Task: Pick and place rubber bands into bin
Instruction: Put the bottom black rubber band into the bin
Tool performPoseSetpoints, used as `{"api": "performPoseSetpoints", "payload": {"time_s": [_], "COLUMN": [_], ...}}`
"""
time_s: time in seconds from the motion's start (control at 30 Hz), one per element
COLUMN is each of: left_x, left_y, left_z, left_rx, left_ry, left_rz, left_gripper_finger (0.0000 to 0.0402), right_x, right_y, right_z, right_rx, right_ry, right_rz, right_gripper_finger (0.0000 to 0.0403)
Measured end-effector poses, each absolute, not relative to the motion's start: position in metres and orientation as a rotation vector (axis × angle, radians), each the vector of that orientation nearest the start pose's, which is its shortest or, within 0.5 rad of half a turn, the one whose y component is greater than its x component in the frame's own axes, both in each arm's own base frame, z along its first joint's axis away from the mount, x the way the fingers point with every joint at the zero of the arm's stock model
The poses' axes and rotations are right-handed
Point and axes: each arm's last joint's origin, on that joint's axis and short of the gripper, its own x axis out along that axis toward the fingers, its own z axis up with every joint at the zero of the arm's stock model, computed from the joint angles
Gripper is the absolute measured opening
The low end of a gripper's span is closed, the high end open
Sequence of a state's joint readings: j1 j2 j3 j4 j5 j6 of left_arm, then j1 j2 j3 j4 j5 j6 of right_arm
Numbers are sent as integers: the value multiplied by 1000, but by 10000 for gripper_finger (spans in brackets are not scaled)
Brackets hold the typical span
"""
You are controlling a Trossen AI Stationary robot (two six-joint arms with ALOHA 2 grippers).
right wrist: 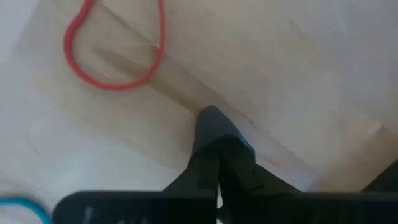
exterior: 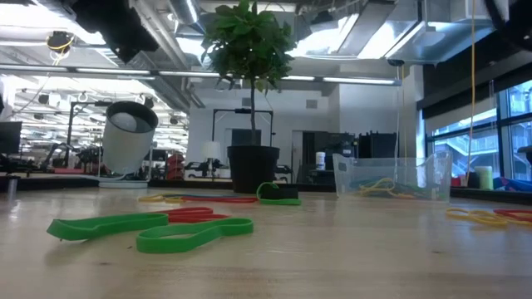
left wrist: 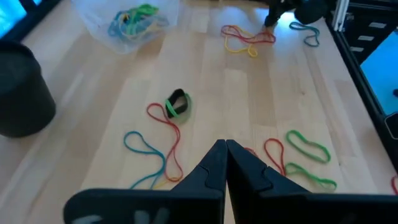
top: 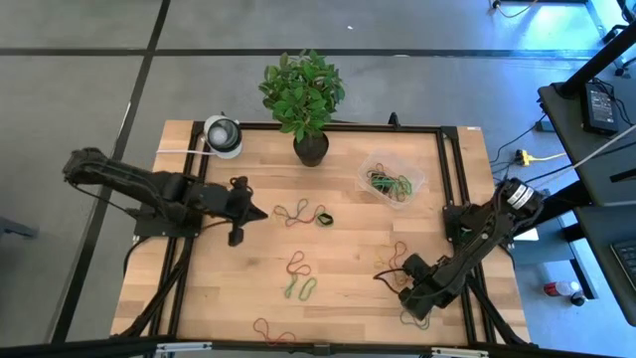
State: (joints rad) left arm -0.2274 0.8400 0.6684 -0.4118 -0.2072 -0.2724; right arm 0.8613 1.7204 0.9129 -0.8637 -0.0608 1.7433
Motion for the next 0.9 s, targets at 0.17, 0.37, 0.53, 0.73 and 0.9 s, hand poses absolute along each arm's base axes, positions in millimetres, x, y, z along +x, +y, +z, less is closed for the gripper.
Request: {"api": "performPoseSetpoints", "payload": {"time_s": [0.17, 0.37, 0.53, 0.73, 0.9], "left_x": [161, 157, 158, 157, 158], "left_y": [-27, -14, -4, 2, 3], "left_z": [269, 265, 255, 241, 240], "left_rx": [-85, -59, -69, -153, -205], "left_ry": [563, 628, 648, 672, 669], "left_rz": [58, 53, 65, 60, 85], "left_gripper_finger": [1, 2, 2, 1, 1], "right_x": [178, 192, 206, 204, 198], "right_y": [202, 194, 184, 181, 181], "right_z": [145, 198, 234, 227, 196], "right_rx": [777, 798, 776, 786, 875], "right_ry": [1453, 1326, 1316, 1458, 1572], "right_rz": [-848, -904, -929, -911, -886], "right_gripper_finger": [3, 2, 2, 20, 53]}}
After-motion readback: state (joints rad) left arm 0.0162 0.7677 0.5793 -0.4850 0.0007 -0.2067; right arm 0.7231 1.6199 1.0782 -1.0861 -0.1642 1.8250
